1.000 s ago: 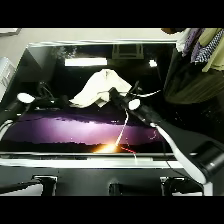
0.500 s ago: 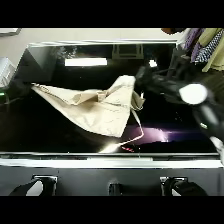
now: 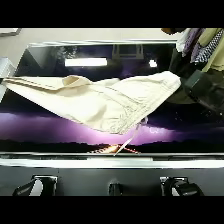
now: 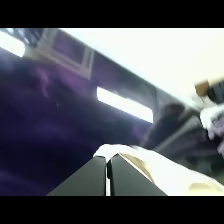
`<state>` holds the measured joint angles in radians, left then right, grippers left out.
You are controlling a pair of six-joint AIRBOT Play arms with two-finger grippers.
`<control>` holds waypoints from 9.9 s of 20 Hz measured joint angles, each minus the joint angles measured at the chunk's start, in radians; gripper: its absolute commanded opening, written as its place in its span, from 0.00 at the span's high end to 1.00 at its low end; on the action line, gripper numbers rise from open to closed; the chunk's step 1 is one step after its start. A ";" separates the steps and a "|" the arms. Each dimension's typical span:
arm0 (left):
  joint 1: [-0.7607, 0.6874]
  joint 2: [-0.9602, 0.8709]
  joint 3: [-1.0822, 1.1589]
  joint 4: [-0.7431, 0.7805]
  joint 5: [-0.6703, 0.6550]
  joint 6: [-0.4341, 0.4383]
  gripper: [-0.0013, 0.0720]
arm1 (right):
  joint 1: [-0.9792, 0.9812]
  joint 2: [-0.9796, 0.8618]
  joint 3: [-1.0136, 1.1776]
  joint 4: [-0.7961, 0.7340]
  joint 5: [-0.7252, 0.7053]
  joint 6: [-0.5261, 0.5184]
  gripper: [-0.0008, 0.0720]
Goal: Fold the clothes and pants, and hang the long-sleeved shirts on hangers.
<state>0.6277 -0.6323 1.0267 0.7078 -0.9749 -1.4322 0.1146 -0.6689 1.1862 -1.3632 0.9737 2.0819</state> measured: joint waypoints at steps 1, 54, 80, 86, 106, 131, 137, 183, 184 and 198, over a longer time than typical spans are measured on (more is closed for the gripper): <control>-0.006 0.003 -0.010 0.000 -0.024 -0.001 0.97 | -0.002 -0.006 0.000 -0.011 0.019 0.007 0.96; -0.187 -0.293 -0.449 0.011 0.010 0.101 0.97 | 0.230 -0.377 -0.713 0.523 -0.237 -0.244 0.25; -0.186 -0.246 0.047 0.009 -0.010 0.143 0.97 | 0.233 -0.335 0.061 0.116 -0.050 -0.163 0.95; -0.185 -0.139 0.450 0.062 -0.014 0.061 0.97 | 0.233 -0.327 0.644 -0.025 0.140 -0.151 0.95; -0.322 -0.388 0.505 0.422 -0.038 -0.253 0.97 | 0.221 -0.640 0.744 -0.134 0.310 -0.019 0.95; -0.431 -0.740 0.270 0.439 -0.068 -0.245 0.23 | -0.340 -1.099 0.690 0.257 0.486 -0.419 0.23; -0.398 -0.435 -0.112 0.423 -0.109 -0.294 0.23 | -0.346 -1.019 0.348 0.320 0.542 -0.562 0.22; -0.864 -0.447 -0.621 0.015 0.178 -0.297 0.71 | -0.231 -0.900 -0.040 0.434 0.110 -0.656 0.95; -0.869 -0.451 -0.621 0.018 0.198 -0.295 0.95 | -0.231 -0.899 -0.040 0.434 0.113 -0.652 0.95; -0.569 -0.386 -0.448 0.202 -0.080 -0.162 0.97 | -0.229 -0.697 -0.042 0.056 0.415 -0.393 0.95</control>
<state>0.0589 -1.0183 0.5785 0.9096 -1.0550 -1.5944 -0.1139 -1.3659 1.1442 -1.3075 1.3888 1.6894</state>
